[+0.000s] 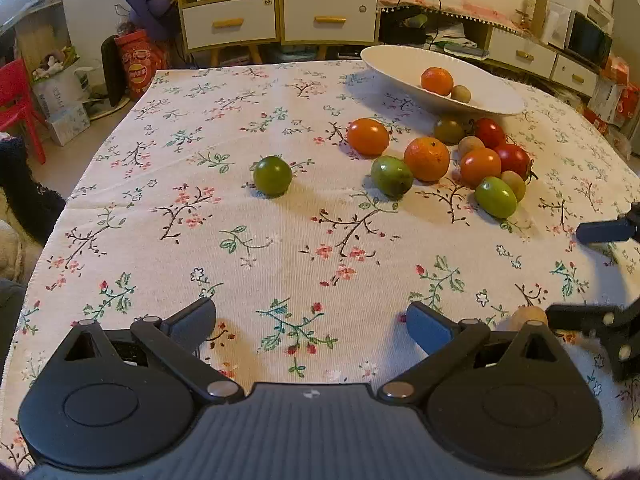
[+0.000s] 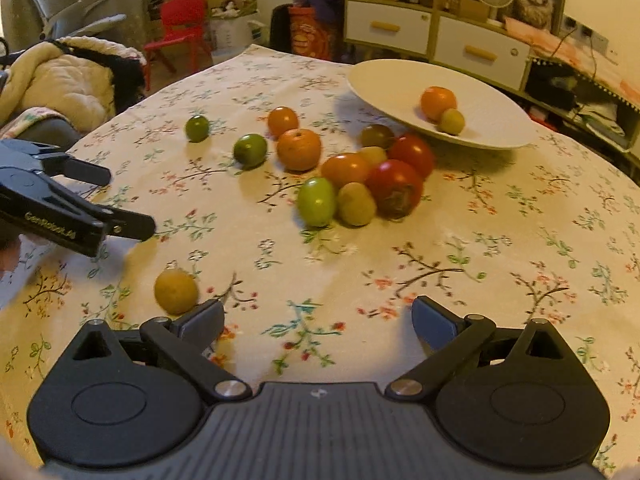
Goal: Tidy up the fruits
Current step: 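Grasp a dark green lime with the left tool while the right tool grasps a tan round fruit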
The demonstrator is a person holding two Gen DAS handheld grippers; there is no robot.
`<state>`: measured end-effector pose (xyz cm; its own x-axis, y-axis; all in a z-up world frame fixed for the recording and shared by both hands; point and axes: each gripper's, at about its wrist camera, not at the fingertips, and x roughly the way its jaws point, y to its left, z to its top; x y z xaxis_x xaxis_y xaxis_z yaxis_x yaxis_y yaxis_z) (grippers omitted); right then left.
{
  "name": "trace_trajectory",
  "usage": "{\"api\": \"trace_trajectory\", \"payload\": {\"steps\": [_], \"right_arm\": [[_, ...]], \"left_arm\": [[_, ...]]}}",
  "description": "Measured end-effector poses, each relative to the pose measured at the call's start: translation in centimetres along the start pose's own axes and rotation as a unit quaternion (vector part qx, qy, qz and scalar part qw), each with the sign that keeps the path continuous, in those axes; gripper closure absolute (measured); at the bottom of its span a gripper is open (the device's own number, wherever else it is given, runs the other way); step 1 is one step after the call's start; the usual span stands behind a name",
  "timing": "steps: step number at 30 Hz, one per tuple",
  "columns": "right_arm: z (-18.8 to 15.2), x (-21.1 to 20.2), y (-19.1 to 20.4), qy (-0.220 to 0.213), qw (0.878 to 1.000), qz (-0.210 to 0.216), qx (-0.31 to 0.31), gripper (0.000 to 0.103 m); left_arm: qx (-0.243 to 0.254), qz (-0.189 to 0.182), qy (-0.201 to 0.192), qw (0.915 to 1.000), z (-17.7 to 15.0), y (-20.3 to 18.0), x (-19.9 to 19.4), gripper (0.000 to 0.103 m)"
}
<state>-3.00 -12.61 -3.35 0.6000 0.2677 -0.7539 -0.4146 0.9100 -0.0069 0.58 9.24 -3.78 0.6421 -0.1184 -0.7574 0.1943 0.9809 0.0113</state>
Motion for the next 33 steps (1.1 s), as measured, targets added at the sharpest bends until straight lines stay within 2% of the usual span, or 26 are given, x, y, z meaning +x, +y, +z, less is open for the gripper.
{"api": "trace_trajectory", "payload": {"steps": [4,8,15,18,20,23,33], "right_arm": [[-0.5,-0.2,1.3,-0.013,1.0,0.008,-0.028,0.003],[-1.0,-0.4,2.6,-0.025,0.998,0.029,-0.049,0.005],[-1.7,-0.9,4.5,-0.051,0.994,0.043,-0.091,0.008],[-1.7,-1.1,4.6,-0.053,0.994,0.052,-0.085,0.017],[-1.7,-1.2,4.7,-0.055,0.993,0.06,-0.088,0.029],[-1.7,-1.4,5.2,-0.058,0.991,0.066,-0.1,0.04],[-1.2,-1.2,5.7,-0.058,0.989,0.083,-0.111,0.063]], "left_arm": [[-0.001,0.0,-0.009,1.0,0.1,0.2,0.2,0.006],[-0.005,0.0,-0.036,0.9993,0.3,0.7,0.8,0.006],[-0.029,0.03,-0.08,0.9959,1.7,1.7,2.6,0.006],[-0.038,0.033,-0.088,0.9948,2.3,2.1,2.9,0.015],[-0.037,0.033,-0.094,0.9943,2.7,2.1,2.9,0.026],[-0.037,0.033,-0.101,0.9937,2.9,2.0,3.0,0.037],[-0.062,0.027,-0.108,0.9919,4.0,1.9,3.6,0.072]]}}
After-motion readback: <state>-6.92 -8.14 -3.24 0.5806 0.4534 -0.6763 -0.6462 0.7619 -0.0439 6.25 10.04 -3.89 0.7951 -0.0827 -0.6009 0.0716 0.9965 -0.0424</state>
